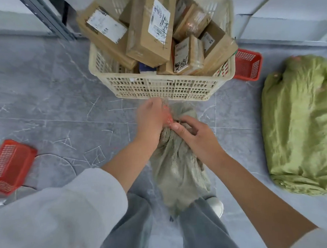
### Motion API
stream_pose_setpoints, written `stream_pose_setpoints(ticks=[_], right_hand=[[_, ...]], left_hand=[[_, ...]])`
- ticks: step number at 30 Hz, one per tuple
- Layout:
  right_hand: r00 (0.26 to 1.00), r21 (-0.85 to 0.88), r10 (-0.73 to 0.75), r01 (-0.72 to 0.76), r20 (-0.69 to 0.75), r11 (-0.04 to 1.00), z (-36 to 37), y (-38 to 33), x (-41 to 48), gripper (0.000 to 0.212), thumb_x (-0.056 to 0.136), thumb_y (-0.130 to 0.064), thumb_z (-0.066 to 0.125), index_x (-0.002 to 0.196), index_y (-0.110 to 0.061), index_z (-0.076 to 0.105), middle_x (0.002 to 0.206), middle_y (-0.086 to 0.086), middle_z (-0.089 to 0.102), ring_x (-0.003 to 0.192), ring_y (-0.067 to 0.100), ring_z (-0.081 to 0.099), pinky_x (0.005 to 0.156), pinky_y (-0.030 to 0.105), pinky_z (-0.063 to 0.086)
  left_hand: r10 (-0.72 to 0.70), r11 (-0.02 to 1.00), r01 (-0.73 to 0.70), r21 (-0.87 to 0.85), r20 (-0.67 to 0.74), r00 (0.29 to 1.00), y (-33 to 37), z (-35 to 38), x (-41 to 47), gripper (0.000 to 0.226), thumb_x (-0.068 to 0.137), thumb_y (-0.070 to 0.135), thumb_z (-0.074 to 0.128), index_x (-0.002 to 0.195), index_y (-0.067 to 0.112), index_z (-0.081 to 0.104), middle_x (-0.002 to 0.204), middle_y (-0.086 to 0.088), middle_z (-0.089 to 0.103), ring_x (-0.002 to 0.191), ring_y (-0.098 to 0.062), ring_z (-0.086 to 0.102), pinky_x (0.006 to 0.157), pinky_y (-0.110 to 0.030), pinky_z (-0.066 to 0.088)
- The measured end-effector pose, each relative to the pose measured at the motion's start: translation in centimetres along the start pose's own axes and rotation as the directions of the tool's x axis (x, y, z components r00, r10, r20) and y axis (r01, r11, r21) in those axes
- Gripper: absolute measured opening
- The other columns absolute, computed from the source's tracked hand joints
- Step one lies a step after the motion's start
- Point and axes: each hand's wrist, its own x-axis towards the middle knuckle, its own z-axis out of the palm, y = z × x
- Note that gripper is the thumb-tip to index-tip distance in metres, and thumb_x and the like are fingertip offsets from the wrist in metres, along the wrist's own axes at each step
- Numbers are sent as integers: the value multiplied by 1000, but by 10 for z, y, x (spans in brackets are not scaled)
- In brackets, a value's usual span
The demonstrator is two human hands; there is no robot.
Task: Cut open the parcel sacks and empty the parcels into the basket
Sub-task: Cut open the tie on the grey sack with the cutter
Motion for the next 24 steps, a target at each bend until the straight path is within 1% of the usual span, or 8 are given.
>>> stream_pose_setpoints(ticks=[4,6,9,12,16,19,21,24], right_hand=[[971,283,217,-181,-98,942,-23,-93,-44,42,87,-61,51,116,-32,57,84,-20,71,77,-3,67,71,22,51],[966,344,249,-259,74,903,-31,-141,-81,38,87,-53,58,112,-25,62,86,-14,74,81,4,70,70,21,53],[960,249,133,-195,247,949,-36,-204,-141,28,83,-39,71,102,-19,72,91,-5,75,82,9,69,72,22,54],[990,348,29,-76,139,934,-49,-247,-180,16,81,-11,76,96,-18,75,87,-11,76,83,2,70,70,14,52],[1000,465,-9,3,12,885,-71,-273,-215,27,82,0,70,98,-21,73,85,-6,76,81,8,72,65,16,53],[991,426,-119,83,59,901,-84,-294,-224,29,79,-2,74,100,-21,74,96,2,76,91,16,72,73,21,54],[976,369,-167,105,141,923,-88,-312,-226,35,78,-6,77,111,-14,68,104,3,74,100,18,69,79,22,54],[965,285,-204,151,166,947,-97,-336,-223,44,79,-21,77,117,-4,62,108,10,72,103,25,68,82,31,56]], left_hand=[[46,998,-40,-58,113,992,97,-21,-43,25,92,30,50,76,17,64,74,-7,57,64,-15,55,57,-26,49],[99,994,-90,-65,156,983,141,-35,-77,33,95,28,48,70,27,69,75,-1,65,71,-14,62,67,-27,53],[213,977,-205,-57,249,945,197,-59,-141,36,97,20,48,71,27,73,76,8,69,76,-8,64,73,-26,51],[320,945,-327,-34,324,890,236,-78,-199,23,96,23,52,83,22,71,81,9,68,77,-4,62,72,-19,48],[332,938,-346,-4,296,896,254,-110,-238,27,94,46,53,102,25,67,98,12,71,95,-5,65,94,-36,49],[238,920,-357,161,495,836,262,-120,-262,35,76,76,55,99,52,66,100,26,70,95,8,64,84,-22,48],[253,907,-374,194,459,852,271,-114,-272,16,77,58,58,87,56,70,90,27,71,86,9,65,77,-18,49],[368,912,-406,63,314,875,290,-108,-277,46,86,10,53,70,46,75,71,23,72,68,8,67,61,-11,51]])
